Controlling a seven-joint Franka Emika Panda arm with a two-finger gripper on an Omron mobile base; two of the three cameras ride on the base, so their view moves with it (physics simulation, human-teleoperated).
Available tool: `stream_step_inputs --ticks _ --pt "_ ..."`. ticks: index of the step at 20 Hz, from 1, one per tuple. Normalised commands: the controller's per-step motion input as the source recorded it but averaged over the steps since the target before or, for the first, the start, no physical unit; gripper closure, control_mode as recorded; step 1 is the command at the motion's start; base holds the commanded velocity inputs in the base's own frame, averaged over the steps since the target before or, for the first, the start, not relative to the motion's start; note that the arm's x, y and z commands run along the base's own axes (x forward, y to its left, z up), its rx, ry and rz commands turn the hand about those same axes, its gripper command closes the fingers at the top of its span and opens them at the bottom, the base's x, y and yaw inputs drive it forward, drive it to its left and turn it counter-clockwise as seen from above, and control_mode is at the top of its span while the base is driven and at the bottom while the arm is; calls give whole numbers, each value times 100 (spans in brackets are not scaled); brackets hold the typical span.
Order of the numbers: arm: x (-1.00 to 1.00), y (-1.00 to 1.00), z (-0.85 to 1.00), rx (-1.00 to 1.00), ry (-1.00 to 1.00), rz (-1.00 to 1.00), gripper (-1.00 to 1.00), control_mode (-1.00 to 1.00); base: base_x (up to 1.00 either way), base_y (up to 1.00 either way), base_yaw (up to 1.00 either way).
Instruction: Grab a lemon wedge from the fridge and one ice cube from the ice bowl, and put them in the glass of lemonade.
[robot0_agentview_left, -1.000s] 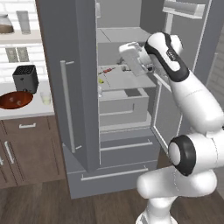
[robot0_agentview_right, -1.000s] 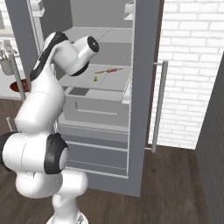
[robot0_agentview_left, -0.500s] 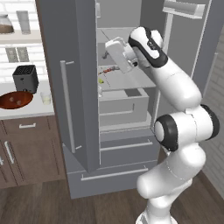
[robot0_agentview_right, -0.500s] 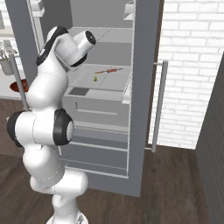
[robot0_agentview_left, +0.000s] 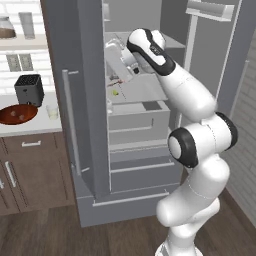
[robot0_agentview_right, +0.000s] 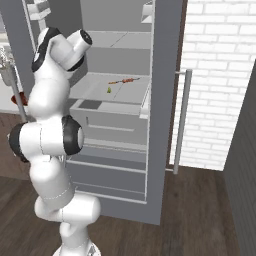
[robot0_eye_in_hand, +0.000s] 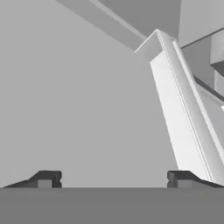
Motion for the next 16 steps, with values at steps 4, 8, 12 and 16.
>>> stream_step_inputs --ticks 4,8,12,16 --pt "-1 98 0 0 0 0 -100 -100 0 0 0" --pt "0 100 -5 0 -3 0 -100 -100 0 0 0" --pt "0 97 -14 0 -2 0 -100 -100 0 0 0" --pt "2 61 -11 0 0 0 -100 -100 0 0 0"
